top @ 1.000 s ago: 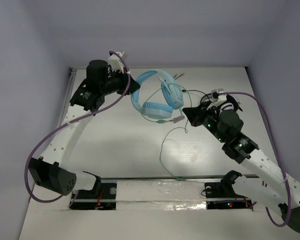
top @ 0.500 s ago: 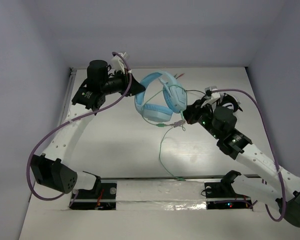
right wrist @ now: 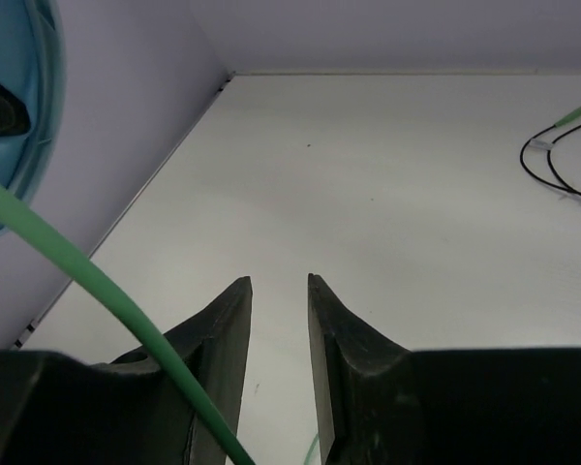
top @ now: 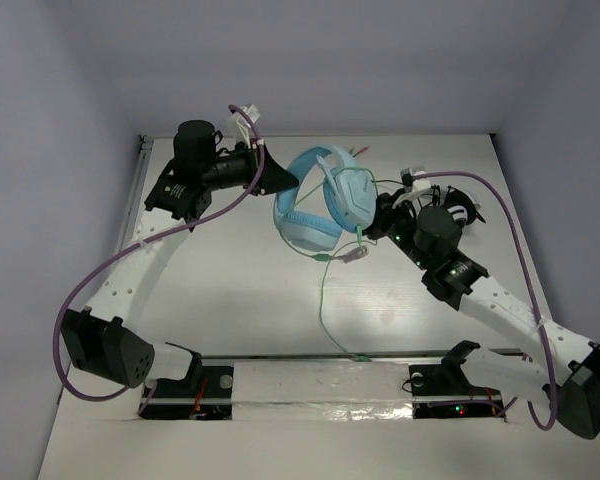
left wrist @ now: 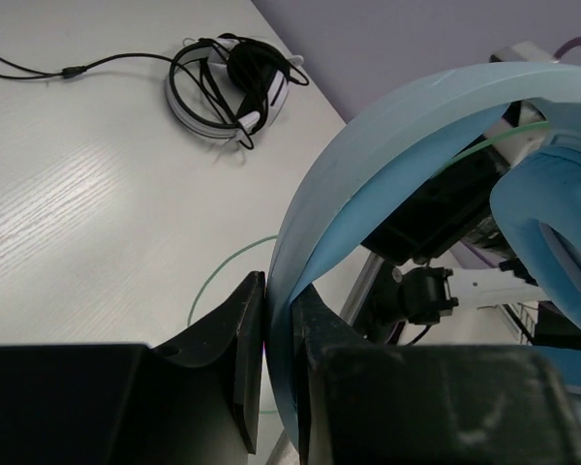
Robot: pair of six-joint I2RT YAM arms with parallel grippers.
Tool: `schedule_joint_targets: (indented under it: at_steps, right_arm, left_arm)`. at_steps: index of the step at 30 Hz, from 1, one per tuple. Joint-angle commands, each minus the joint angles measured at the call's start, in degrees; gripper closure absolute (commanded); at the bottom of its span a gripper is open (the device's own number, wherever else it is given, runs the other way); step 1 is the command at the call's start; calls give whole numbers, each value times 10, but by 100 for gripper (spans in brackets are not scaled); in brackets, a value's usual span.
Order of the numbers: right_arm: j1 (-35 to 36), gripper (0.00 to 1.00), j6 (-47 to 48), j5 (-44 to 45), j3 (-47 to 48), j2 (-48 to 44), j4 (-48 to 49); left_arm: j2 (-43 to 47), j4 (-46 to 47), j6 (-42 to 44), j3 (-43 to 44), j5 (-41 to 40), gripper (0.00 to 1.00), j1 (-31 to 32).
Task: Wrap the headphones
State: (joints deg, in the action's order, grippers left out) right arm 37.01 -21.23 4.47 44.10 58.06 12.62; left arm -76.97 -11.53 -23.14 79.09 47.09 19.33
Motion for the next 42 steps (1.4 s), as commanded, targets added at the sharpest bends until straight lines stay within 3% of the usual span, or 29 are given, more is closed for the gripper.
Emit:
schedule_joint_targets:
  at_steps: [1,16,26,33,42]
  right_arm:
    - [-10,64,-7,-33,-32,6,94]
    - [-15,43,-102,-121,-118,160,314]
    - [-15,28,-120,-139,-137,196,351]
    - [-9,28,-144,-173,-151,238,387]
    - [33,30,-163,-140,-198,242,420]
  left_arm:
    - [38,78,-71,27,48,100,-6]
    - [39,173,-174,65,-14,100,-17]
    - [31,200,-204,68,-44,100,-23]
    - [36,216,-227,67,-68,100,-28]
    - [16,196,-223,122,-99,100,-46]
